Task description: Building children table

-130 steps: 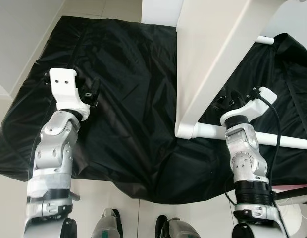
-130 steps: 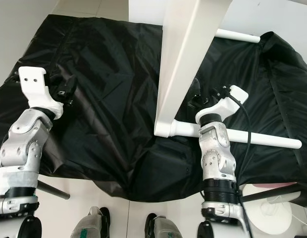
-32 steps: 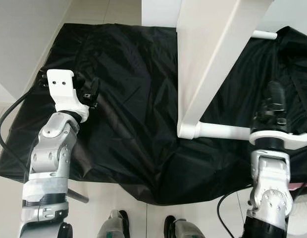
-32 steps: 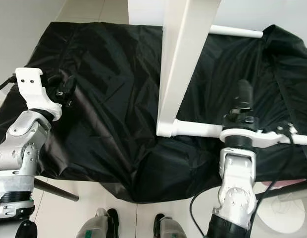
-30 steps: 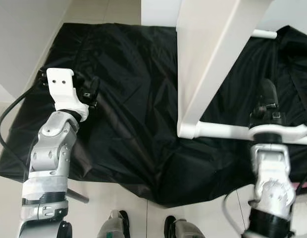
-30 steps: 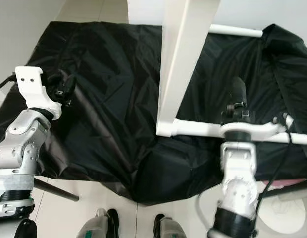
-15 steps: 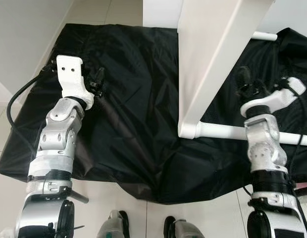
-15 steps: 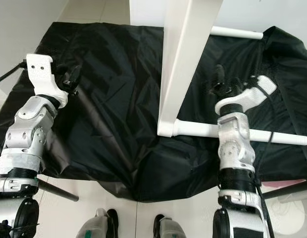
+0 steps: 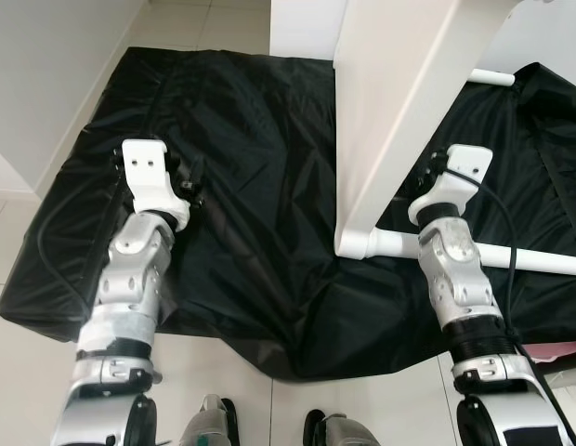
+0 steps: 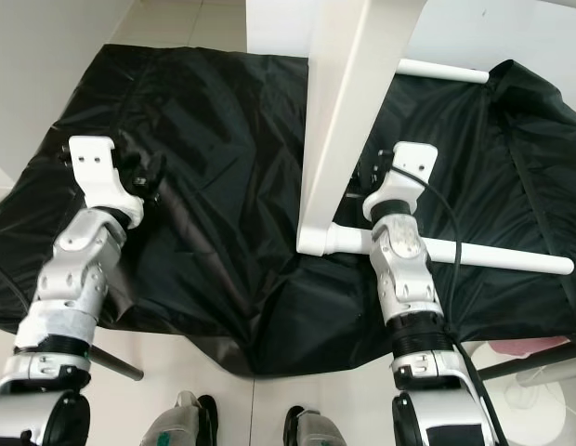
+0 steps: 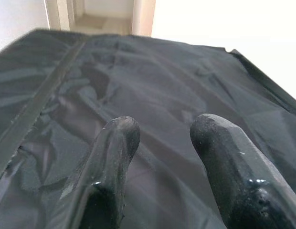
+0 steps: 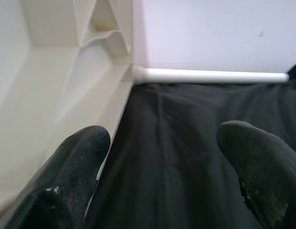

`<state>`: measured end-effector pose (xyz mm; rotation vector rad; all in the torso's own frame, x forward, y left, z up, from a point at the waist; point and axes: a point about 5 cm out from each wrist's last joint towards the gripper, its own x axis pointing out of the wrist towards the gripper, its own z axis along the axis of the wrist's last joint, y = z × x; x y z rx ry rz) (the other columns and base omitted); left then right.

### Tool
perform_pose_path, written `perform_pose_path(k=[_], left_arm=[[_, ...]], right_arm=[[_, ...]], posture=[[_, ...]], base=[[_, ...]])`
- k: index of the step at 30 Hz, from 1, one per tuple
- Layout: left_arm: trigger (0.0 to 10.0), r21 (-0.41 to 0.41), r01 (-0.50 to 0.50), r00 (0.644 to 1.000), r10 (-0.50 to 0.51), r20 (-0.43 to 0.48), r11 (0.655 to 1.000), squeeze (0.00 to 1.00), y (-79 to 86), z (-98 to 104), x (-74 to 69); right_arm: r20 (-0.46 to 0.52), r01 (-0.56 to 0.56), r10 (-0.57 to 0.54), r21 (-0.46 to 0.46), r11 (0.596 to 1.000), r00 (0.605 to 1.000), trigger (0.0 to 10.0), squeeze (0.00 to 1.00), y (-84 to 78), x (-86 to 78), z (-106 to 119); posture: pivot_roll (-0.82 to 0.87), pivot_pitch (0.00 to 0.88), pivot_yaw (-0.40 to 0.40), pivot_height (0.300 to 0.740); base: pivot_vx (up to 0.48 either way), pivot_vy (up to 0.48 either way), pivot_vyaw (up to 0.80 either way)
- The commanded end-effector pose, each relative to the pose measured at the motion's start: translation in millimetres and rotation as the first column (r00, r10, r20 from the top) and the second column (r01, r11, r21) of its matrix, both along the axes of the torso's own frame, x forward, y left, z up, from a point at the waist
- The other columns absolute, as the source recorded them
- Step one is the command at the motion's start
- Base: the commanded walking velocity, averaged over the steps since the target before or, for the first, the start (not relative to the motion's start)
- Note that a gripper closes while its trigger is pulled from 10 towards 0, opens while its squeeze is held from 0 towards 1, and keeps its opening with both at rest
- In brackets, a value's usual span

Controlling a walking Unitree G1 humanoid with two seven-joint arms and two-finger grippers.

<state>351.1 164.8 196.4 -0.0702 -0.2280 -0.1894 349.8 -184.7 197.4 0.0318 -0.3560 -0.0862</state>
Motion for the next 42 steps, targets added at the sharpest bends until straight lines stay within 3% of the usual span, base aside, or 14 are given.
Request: perform_pose_path(k=[1,4,12,22,30,42], left_arm=[[10.0,0.022,-0.05,0.999,0.05,0.01,0.999,0.0,-5.7,-5,-3.9],[10.0,0.02,-0.028,1.0,0.028,0.011,0.999,0.0,-10.9,-10,-9.2],[10.0,0.002,-0.031,1.0,0.031,0.002,1.0,0.0,-13.2,-17,-18.1],[10.0,0.058,-0.057,0.998,0.056,0.027,0.997,0.0,-13.3,-20,-18.5],[10.0,0.064,-0.001,1.0,0.0,0.015,0.998,0.0,-22.7,-26,-24.0],[10.0,0.046,-0.005,1.0,0.006,-0.024,0.999,0.0,-23.3,-34,-27.3]], right_arm=[[0.009,0.053,-0.053,-0.015,0.998,0.999,10.0,0.0,-6.9,-4.6,-6],[0.011,0.062,-0.063,0.034,0.997,0.998,10.0,0.0,-8.0,-9.5,-11],[-0.001,0.091,-0.091,0.032,0.995,0.996,10.0,0.0,-0.2,-22.7,-28],[-0.02,0.069,-0.068,0.01,0.998,0.997,10.0,0.0,7.7,-21.2,-35],[-0.024,0.046,-0.046,-0.004,0.999,0.999,10.0,0.0,9.0,-23.4,-38],[-0.034,0.056,-0.057,-0.007,0.998,0.998,10.0,0.0,10.1,-27.2,-42]], posture=[[0.03,0.074,-0.033,0.74],[0.03,0.074,-0.033,0.74],[0.03,0.076,-0.032,0.74],[0.02,0.065,-0.03,0.74],[0.02,0.064,-0.041,0.74],[0.01,0.069,-0.045,0.74]], base=[[0.0,0.0,0.0],[0.0,0.0,0.0],[0.0,0.0,0.0],[0.0,0.0,0.0],[0.0,0.0,0.0],[0.0,0.0,0.0]])
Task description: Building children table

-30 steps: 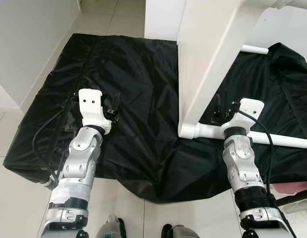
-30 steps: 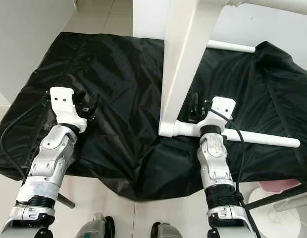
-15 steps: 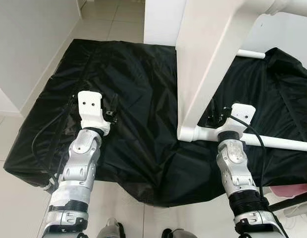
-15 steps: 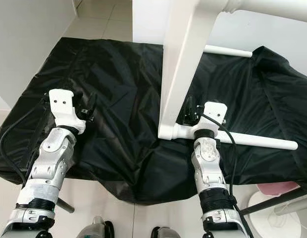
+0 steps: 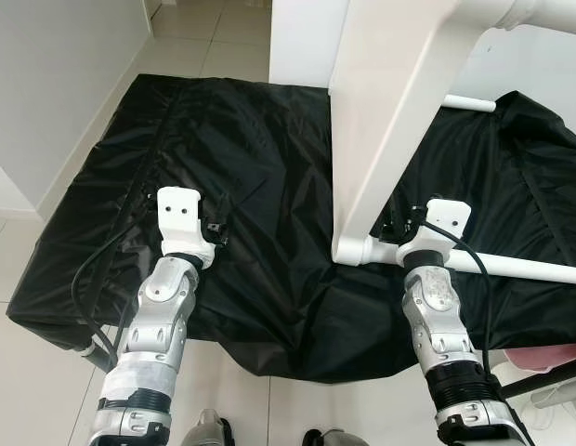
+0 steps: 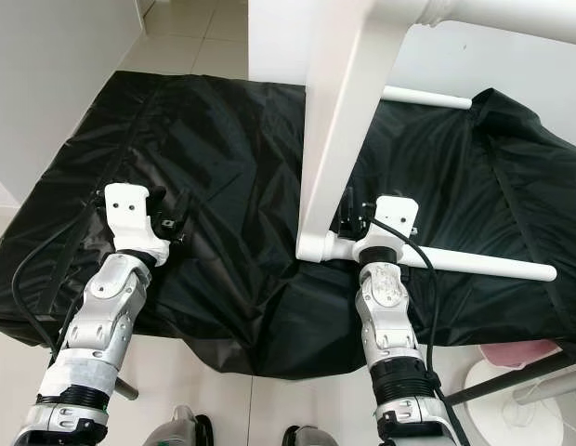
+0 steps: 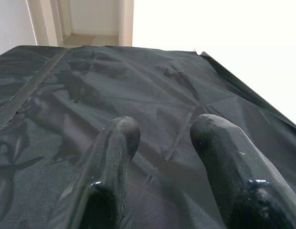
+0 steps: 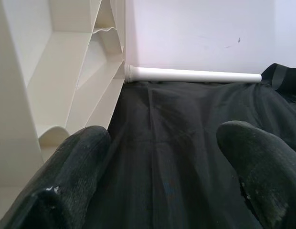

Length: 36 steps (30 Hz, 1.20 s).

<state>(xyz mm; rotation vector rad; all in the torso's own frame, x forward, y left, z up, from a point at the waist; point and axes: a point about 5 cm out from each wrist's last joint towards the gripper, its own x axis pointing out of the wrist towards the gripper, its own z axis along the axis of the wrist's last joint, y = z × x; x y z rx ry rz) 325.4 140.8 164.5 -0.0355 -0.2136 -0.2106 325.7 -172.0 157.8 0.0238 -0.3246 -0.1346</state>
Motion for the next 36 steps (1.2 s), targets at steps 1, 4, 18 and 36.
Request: perform_pose_path(k=[1,4,18,36], left_arm=[[10.0,0.008,-0.023,1.0,0.024,-0.013,1.0,0.0,0.7,-3,-1.6],[10.0,0.012,-0.021,1.0,0.021,-0.015,1.0,0.0,-0.1,-3,-1.7],[10.0,0.047,-0.001,1.0,0.002,-0.01,0.999,0.0,-3.9,-4,-4.4],[10.0,0.129,0.019,1.0,-0.019,0.001,0.992,0.0,-6.6,-8,-14.8]], right_arm=[[-0.002,0.008,-0.008,-0.008,1.0,1.0,10.0,0.0,-2.5,-3.2,-3],[-0.003,0.007,-0.007,-0.007,1.0,1.0,10.0,0.0,-2.7,-3.9,-3],[-0.025,0.006,-0.006,-0.003,1.0,1.0,10.0,0.0,-1.0,-8.9,-10],[-0.099,-0.123,0.122,-0.009,0.992,0.988,10.0,0.0,17.8,-23.1,-30]], posture=[[0.01,0.069,-0.045,0.74],[0.0,0.069,-0.043,0.74],[0.01,0.06,-0.045,0.74],[0.03,0.057,-0.057,0.74]], base=[[0.0,0.0,0.0],[0.0,0.0,0.0],[0.0,0.0,0.0],[0.0,0.0,0.0]])
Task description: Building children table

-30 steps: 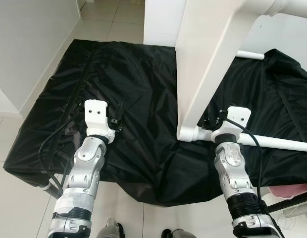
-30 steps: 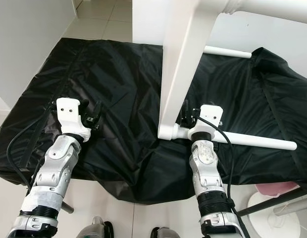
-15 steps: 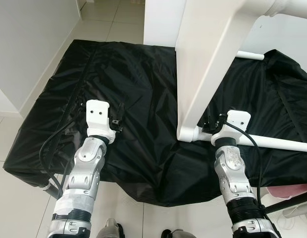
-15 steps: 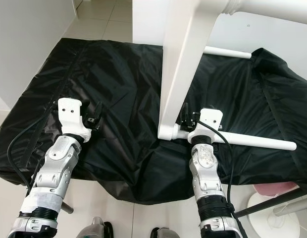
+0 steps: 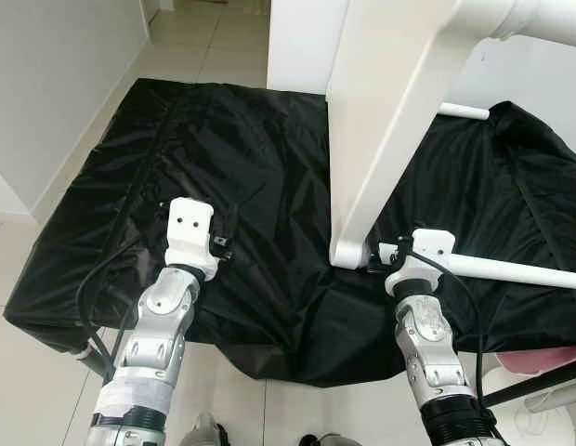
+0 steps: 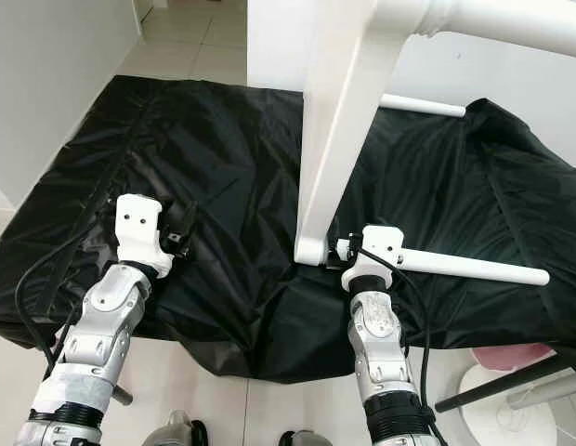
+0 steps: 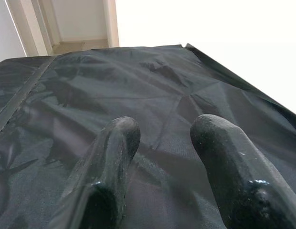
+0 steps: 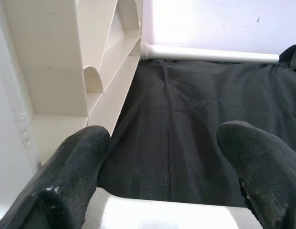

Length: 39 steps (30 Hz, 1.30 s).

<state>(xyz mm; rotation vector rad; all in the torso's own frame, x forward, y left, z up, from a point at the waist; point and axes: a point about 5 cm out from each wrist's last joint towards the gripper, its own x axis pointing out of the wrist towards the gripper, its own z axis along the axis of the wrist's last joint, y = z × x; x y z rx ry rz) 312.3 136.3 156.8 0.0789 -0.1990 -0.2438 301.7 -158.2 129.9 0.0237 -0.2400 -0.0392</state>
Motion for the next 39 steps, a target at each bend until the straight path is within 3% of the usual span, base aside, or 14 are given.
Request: perform_pose_path(k=[1,16,20,25,27,30,33,39], left_arm=[[10.0,0.01,-0.002,1.0,0.002,0.003,1.0,0.0,-2.1,0,-1.9],[10.0,0.01,-0.001,1.0,0.001,0.012,1.0,0.0,-2.0,1,-5.7],[10.0,0.011,0.001,1.0,-0.001,0.012,1.0,0.0,-2.5,2,-5.1],[10.0,0.011,0.001,1.0,-0.001,0.011,1.0,0.0,-2.5,3,-4.9],[10.0,0.009,0.008,1.0,-0.009,0.008,1.0,0.0,-4.4,2,-3.6],[10.0,0.011,0.016,1.0,-0.016,0.006,1.0,0.0,-6.9,2,-3.0],[10.0,0.007,0.019,1.0,-0.019,0.002,1.0,0.0,-9.2,2,-2.2],[10.0,0.004,0.024,1.0,-0.024,0.0,1.0,0.0,-11.3,3,-1.7]], right_arm=[[-0.015,-0.036,0.036,-0.007,0.999,0.999,10.0,0.0,4.9,1.5,-2],[-0.02,-0.008,0.008,-0.002,1.0,1.0,10.0,0.0,2.0,0.5,-3],[0.004,0.086,-0.086,-0.005,0.996,0.996,10.0,0.0,-11.3,-0.4,0],[0.007,0.098,-0.098,-0.002,0.995,0.995,10.0,0.0,-13.3,-0.2,1],[0.01,0.096,-0.098,0.112,0.989,0.995,10.0,0.0,-17.4,7.8,7],[0.023,0.083,-0.087,0.155,0.984,0.996,10.0,0.0,-19.6,15.2,14],[0.069,0.117,-0.12,0.047,0.992,0.99,10.0,0.0,-33.8,25.3,28],[0.079,0.152,-0.15,-0.024,0.988,0.986,10.0,0.0,-50.9,36.3,37]], posture=[[0.03,0.057,-0.057,0.74],[0.05,0.052,-0.058,0.74],[0.04,0.055,-0.057,0.74],[0.04,0.055,-0.057,0.74],[0.03,0.061,-0.048,0.74],[0.03,0.062,-0.047,0.74],[0.02,0.072,-0.044,0.74],[0.02,0.083,-0.04,0.74]], base=[[0.0,0.0,0.0],[0.0,0.0,0.0],[0.0,0.0,0.0],[0.0,0.0,0.0],[0.0,0.0,0.0],[0.0,0.0,0.0],[0.0,0.0,0.0],[0.0,0.0,0.0]])
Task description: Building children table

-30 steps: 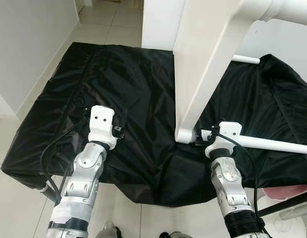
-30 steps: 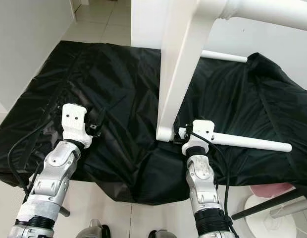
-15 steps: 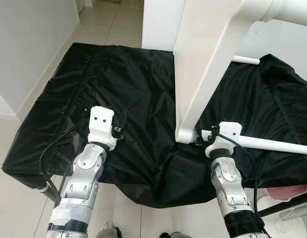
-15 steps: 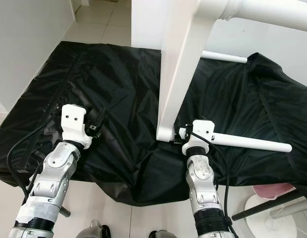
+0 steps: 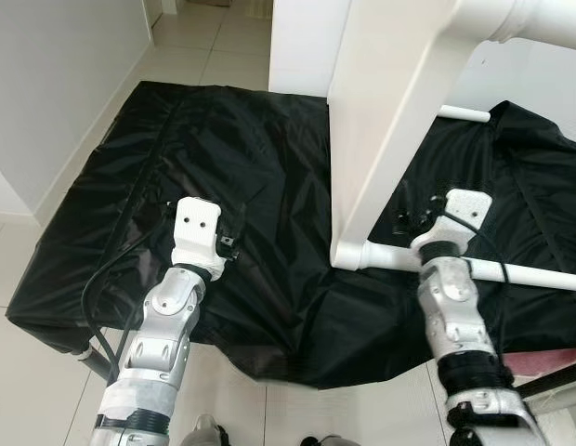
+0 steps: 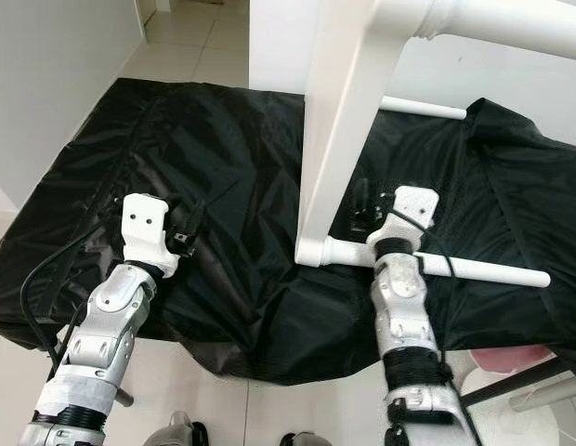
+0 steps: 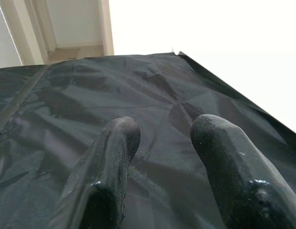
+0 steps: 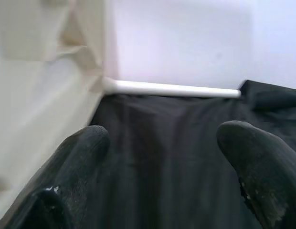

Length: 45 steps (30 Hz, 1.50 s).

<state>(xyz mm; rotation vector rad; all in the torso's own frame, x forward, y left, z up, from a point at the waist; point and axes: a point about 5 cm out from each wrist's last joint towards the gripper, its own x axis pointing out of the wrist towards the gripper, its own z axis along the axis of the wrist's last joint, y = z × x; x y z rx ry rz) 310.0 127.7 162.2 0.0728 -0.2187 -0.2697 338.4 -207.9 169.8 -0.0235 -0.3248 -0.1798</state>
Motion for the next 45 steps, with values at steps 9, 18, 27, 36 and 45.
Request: perform_pose_path(k=[9,18,27,36,45], left_arm=[[10.0,0.004,-0.019,1.0,0.019,-0.013,1.0,0.0,1.2,0,0.9],[10.0,-0.002,-0.023,1.0,0.023,-0.005,1.0,0.0,0.4,3,3.5],[10.0,-0.025,-0.02,0.999,0.021,0.028,0.999,0.0,-0.4,13,9.0],[10.0,-0.012,-0.024,0.999,0.024,0.034,1.0,0.0,2.7,14,11.0],[10.0,-0.011,-0.028,0.999,0.029,0.038,1.0,0.0,3.4,16,12.8]], right_arm=[[0.027,0.013,-0.009,-0.122,0.992,1.0,10.0,0.0,-8.7,6.5,13],[0.077,-0.003,0.013,-0.14,0.99,0.997,10.0,0.0,-4.9,17.7,33],[0.104,-0.01,0.026,-0.154,0.988,0.994,10.0,0.0,-1.8,24.0,43],[0.178,0.02,0.01,-0.165,0.986,0.984,10.0,0.0,-3.1,27.9,68],[0.258,0.033,0.009,-0.159,0.987,0.966,10.0,0.0,-2.9,28.9,92]], posture=[[0.03,0.101,-0.051,0.74],[0.03,0.09,-0.056,0.74],[0.04,0.078,-0.055,0.74],[0.04,0.064,-0.054,0.74],[0.05,0.059,-0.055,0.74]], base=[[0.0,0.0,0.0],[0.0,0.0,0.0],[0.0,0.0,0.0],[0.0,0.0,0.0],[0.0,0.0,0.0]])
